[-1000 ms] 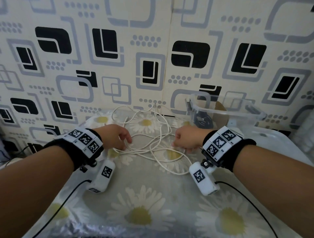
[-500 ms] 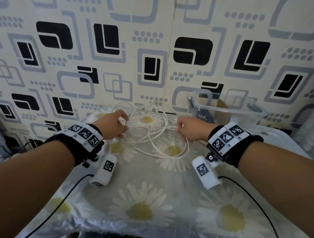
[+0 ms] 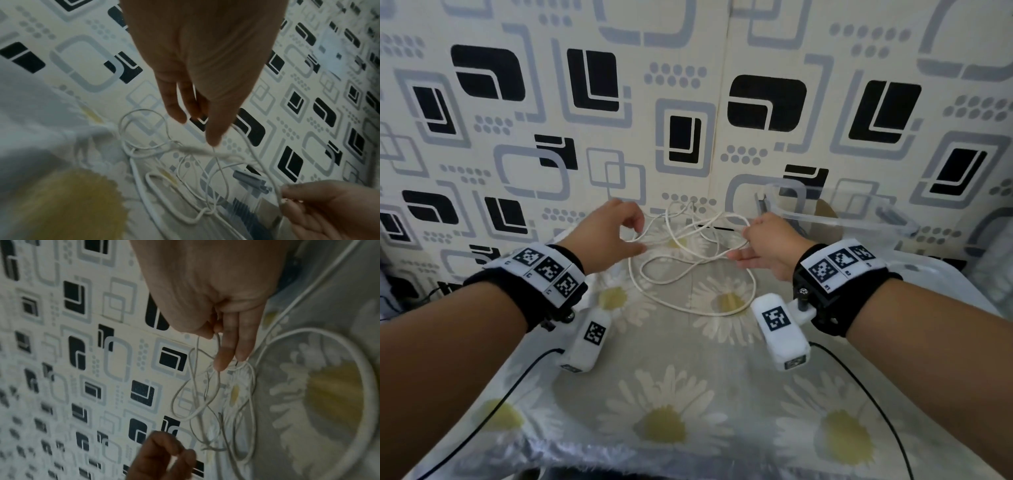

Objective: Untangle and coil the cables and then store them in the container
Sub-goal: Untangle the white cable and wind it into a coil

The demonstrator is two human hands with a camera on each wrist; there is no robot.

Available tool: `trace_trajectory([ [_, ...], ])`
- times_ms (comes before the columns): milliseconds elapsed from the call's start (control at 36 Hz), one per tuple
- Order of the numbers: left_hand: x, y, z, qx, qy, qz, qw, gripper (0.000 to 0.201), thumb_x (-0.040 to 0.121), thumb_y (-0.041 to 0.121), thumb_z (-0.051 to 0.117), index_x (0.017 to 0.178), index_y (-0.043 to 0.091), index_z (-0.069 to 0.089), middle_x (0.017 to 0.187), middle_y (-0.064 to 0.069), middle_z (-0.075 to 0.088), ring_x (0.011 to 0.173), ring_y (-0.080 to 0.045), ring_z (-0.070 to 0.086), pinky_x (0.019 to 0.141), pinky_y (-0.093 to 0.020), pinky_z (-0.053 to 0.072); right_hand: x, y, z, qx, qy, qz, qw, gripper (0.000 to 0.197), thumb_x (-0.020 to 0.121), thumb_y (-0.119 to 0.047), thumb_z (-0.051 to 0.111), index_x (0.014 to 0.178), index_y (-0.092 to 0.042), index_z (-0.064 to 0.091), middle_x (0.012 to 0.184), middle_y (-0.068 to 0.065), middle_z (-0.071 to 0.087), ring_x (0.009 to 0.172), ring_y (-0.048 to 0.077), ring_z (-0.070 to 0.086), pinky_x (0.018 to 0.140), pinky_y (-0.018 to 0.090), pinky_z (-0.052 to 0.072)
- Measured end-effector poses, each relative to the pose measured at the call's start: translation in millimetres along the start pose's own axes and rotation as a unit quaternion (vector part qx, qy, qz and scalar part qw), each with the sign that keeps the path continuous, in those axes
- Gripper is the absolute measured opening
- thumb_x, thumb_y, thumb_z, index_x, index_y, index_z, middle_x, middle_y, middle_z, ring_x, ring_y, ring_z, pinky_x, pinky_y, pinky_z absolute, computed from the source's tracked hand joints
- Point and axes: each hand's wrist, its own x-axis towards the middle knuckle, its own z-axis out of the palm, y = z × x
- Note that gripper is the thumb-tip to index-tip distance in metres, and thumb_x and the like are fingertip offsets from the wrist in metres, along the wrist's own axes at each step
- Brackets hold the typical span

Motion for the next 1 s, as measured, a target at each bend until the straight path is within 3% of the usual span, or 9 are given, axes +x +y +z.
trace_trajectory([
  [83, -3, 10, -3, -0.012, -0.129, 0.010, 0.992, 0.019, 0.076, 0.023, 0.080, 0.076, 0.028, 0.062, 0.079, 0.008, 0.067, 0.074, -0.004, 0.061, 0.073, -0.015, 0.047, 2, 3, 4, 0.042, 0.008, 0.037, 0.998, 0.033, 0.100, -0.003, 0.032, 0.131, -0.013, 0.039, 0.086, 0.003, 0.053, 0.059, 0.020, 0.072, 0.051, 0.030, 0.057],
  [222, -10, 19, 9, 0.072, -0.296, -0.002, 0.952, 0.019, 0.080, 0.029, 0.077, 0.098, 0.033, 0.071, 0.090, 0.017, 0.068, 0.085, 0.001, 0.062, 0.084, -0.016, 0.047, 2, 1, 8, 0.086, 0.013, 0.040, 0.995, 0.050, 0.099, -0.001, 0.028, 0.148, -0.011, 0.024, 0.074, -0.002, 0.039, 0.057, 0.020, 0.072, 0.048, 0.030, 0.057],
  [333, -11, 19, 17, 0.132, -0.343, -0.008, 0.930, 0.029, 0.081, 0.032, 0.076, 0.109, 0.031, 0.068, 0.101, 0.016, 0.062, 0.095, -0.003, 0.056, 0.086, -0.017, 0.042, 1, -1, 12, 0.126, 0.015, 0.033, 0.991, 0.043, 0.099, -0.001, 0.029, 0.141, -0.009, 0.033, 0.074, -0.002, 0.039, 0.059, 0.022, 0.072, 0.049, 0.032, 0.058],
  [472, -11, 16, 19, 0.158, -0.381, -0.008, 0.911, 0.013, 0.085, 0.031, 0.071, 0.092, 0.031, 0.060, 0.095, 0.009, 0.063, 0.084, -0.008, 0.054, 0.072, -0.016, 0.041, -4, -4, 13, 0.187, 0.020, 0.018, 0.982, 0.023, 0.100, -0.002, 0.028, 0.117, -0.013, 0.039, 0.072, -0.001, 0.041, 0.077, 0.025, 0.071, 0.066, 0.037, 0.060],
  [639, -12, 22, -3, 0.049, -0.336, 0.027, 0.940, 0.009, 0.091, 0.038, 0.063, 0.085, 0.039, 0.055, 0.093, 0.010, 0.064, 0.094, -0.015, 0.059, 0.094, -0.031, 0.046, 0, -1, 8, 0.199, 0.030, 0.009, 0.979, 0.037, 0.100, -0.004, 0.030, 0.136, -0.012, 0.038, 0.072, -0.003, 0.042, 0.077, 0.025, 0.072, 0.070, 0.039, 0.060],
  [722, -9, 32, -18, -0.062, -0.283, 0.017, 0.957, 0.004, 0.086, 0.039, 0.062, 0.087, 0.037, 0.059, 0.087, 0.010, 0.071, 0.091, -0.013, 0.065, 0.100, -0.040, 0.044, -4, -4, 4, 0.199, 0.028, 0.020, 0.979, 0.029, 0.099, 0.000, 0.029, 0.122, -0.008, 0.043, 0.071, -0.001, 0.042, 0.083, 0.028, 0.071, 0.070, 0.039, 0.059],
  [806, -4, 43, -31, -0.189, -0.197, 0.002, 0.962, 0.002, 0.088, 0.029, 0.065, 0.088, 0.028, 0.064, 0.072, 0.010, 0.065, 0.074, -0.010, 0.060, 0.087, -0.034, 0.046, -6, -6, 1, 0.192, 0.026, 0.028, 0.981, 0.019, 0.098, 0.001, 0.031, 0.094, -0.006, 0.048, 0.071, 0.001, 0.046, 0.082, 0.028, 0.071, 0.072, 0.037, 0.058],
  [889, 1, 56, -41, -0.251, -0.108, 0.003, 0.962, 0.007, 0.094, 0.015, 0.061, 0.088, 0.018, 0.062, 0.063, 0.013, 0.054, 0.059, -0.006, 0.046, 0.065, -0.018, 0.038, -8, -8, -1, 0.150, 0.011, 0.017, 0.988, 0.010, 0.099, -0.012, 0.042, 0.098, -0.009, 0.051, 0.073, 0.008, 0.060, 0.079, 0.026, 0.068, 0.063, 0.032, 0.050],
  [1000, 7, 71, -45, -0.302, -0.042, -0.005, 0.952, 0.008, 0.092, 0.020, 0.063, 0.084, 0.022, 0.061, 0.065, 0.013, 0.053, 0.058, -0.005, 0.042, 0.061, -0.020, 0.034, -13, -14, -3, 0.072, 0.023, -0.052, 0.996, 0.020, 0.098, -0.033, 0.048, 0.093, -0.015, 0.056, 0.070, 0.004, 0.068, 0.083, 0.024, 0.069, 0.076, 0.037, 0.044],
])
